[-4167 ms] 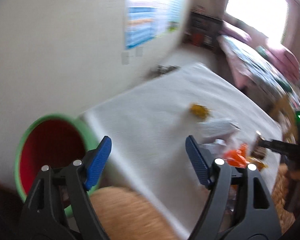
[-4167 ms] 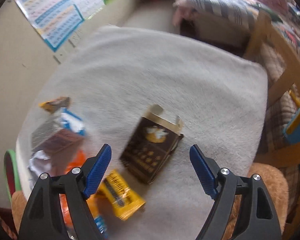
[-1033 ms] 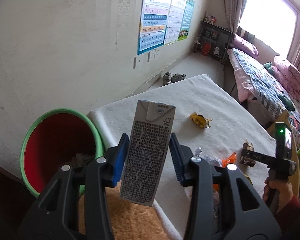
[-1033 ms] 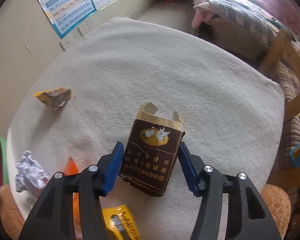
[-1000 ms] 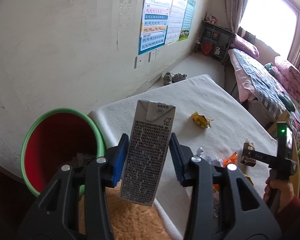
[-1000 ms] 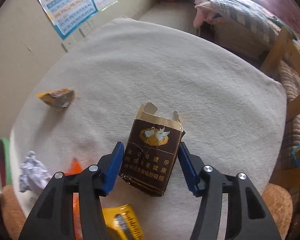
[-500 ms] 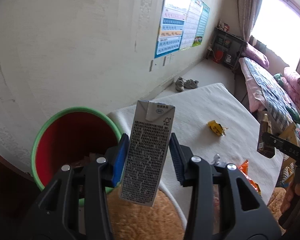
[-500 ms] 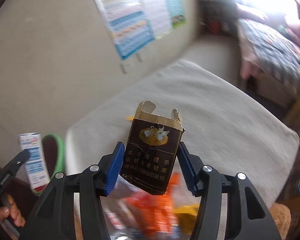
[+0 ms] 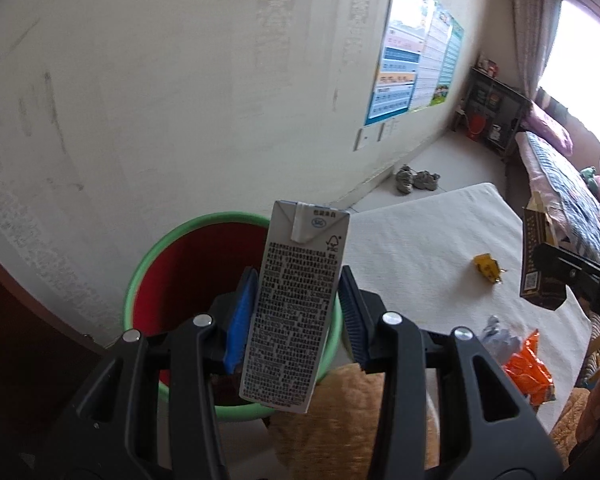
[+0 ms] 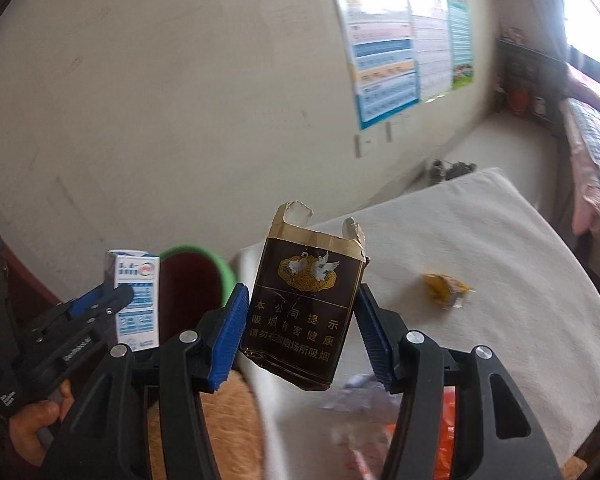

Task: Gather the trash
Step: 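Carry the cigarette box and milk carton over the green bucket with both tools, then open both tools to drop the box and carton into the bucket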

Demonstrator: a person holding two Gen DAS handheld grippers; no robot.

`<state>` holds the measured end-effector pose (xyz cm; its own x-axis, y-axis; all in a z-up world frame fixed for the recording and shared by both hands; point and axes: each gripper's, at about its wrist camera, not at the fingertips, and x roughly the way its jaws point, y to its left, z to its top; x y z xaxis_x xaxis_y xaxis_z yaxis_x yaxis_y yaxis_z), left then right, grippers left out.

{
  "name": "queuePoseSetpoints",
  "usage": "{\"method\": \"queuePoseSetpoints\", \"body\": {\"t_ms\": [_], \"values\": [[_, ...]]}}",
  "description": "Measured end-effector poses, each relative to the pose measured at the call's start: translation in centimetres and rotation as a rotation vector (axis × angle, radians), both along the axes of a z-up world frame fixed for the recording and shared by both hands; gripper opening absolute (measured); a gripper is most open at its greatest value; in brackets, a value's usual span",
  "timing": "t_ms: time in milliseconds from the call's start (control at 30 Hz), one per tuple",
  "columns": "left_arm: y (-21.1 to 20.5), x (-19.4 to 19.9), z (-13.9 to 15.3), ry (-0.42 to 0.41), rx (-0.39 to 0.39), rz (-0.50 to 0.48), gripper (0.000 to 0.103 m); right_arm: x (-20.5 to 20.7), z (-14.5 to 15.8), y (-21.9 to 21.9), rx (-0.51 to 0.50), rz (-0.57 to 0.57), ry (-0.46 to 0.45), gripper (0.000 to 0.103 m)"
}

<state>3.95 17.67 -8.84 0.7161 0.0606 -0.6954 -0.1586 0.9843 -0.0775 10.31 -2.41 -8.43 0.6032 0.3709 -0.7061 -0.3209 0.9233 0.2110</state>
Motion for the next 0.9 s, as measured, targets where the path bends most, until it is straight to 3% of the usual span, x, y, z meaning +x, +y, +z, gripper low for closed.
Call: {"method": "queuePoseSetpoints", "body": {"t_ms": [300,900], "values": [[3.3,-0.2,-0.9,0.014,0.009,0.07,0.04,-0.2,-0.4,6.2,-0.008,0.133,0.015,0.053],[9.2,-0.1,-4.1,0.083,0.001,0.172,0.04,2.3,-2.3,13.6,-0.007,0.259,0.065,0.054]]}}
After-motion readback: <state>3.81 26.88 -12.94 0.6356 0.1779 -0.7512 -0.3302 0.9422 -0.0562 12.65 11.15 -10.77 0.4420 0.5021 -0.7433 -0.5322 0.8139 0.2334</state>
